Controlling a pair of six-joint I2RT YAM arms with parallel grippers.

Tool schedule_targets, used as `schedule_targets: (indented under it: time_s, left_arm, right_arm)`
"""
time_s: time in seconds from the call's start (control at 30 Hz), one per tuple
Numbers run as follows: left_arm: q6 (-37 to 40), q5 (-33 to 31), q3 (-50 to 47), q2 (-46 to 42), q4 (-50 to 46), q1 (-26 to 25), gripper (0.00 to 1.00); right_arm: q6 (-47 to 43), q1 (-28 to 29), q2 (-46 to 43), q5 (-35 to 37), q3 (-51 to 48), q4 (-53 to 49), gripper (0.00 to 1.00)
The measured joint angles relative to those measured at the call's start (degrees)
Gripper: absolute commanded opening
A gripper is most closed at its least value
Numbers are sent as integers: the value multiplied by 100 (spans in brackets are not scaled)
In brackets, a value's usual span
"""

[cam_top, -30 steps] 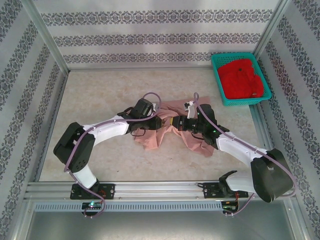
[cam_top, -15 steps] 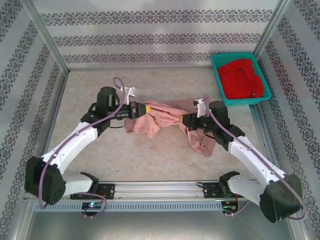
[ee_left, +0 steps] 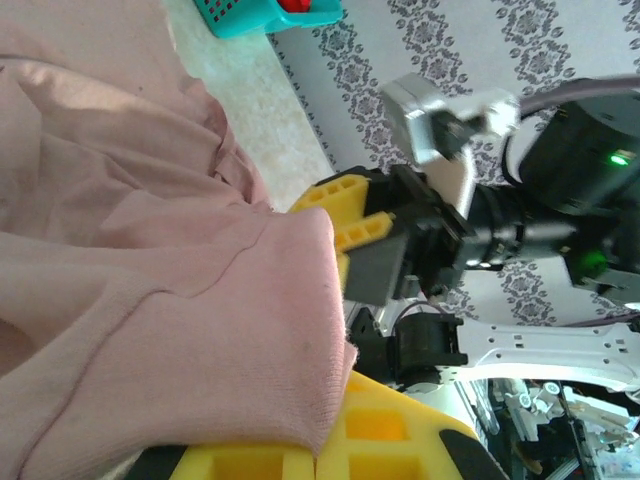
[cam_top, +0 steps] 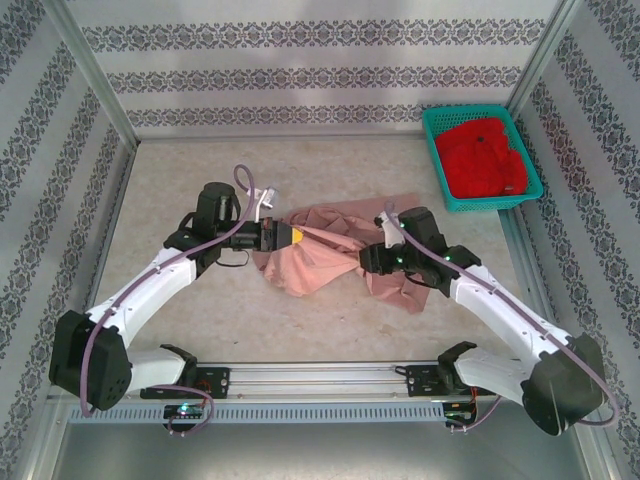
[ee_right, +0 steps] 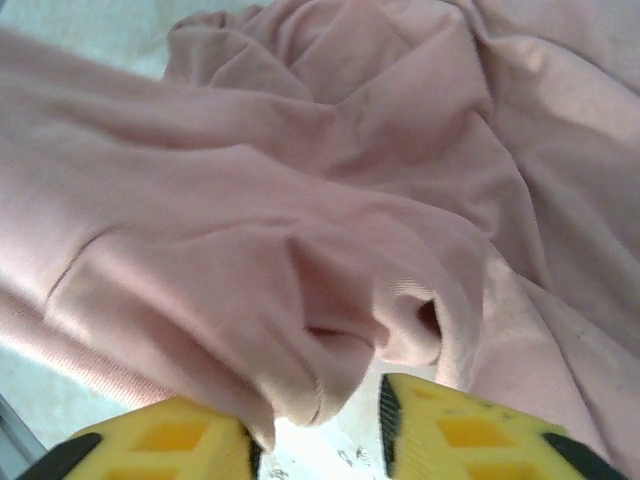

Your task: Fold the inside-out t-shirt

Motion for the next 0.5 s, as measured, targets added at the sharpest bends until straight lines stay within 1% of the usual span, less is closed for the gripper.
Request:
schedule_targets:
  time_s: [0.07, 0.17, 0.2, 0.27, 0.43, 0.5]
  left_arm:
    - [79, -2, -4, 37, -37, -39, 0]
    - [201, -2, -4, 70, -114, -90, 0]
    - [223, -4, -4, 70, -138, -107, 0]
    - [269, -2, -4, 76, -181, -125, 0]
    - [332, -7, -4, 127, -210, -138, 0]
    - [348, -11, -4, 146, -221, -162, 0]
  right_arm:
    - [-295, 446, -120, 275, 33, -55, 46]
    - [-680, 857, -92, 601, 168, -57, 50]
    - [-769, 896, -52, 673, 223, -50, 56]
    - [-994, 960, 116, 785, 372, -26, 62]
    - [-1388, 1207, 601, 800, 555, 175, 67]
    - [-1491, 1272, 798, 730, 610, 280, 68]
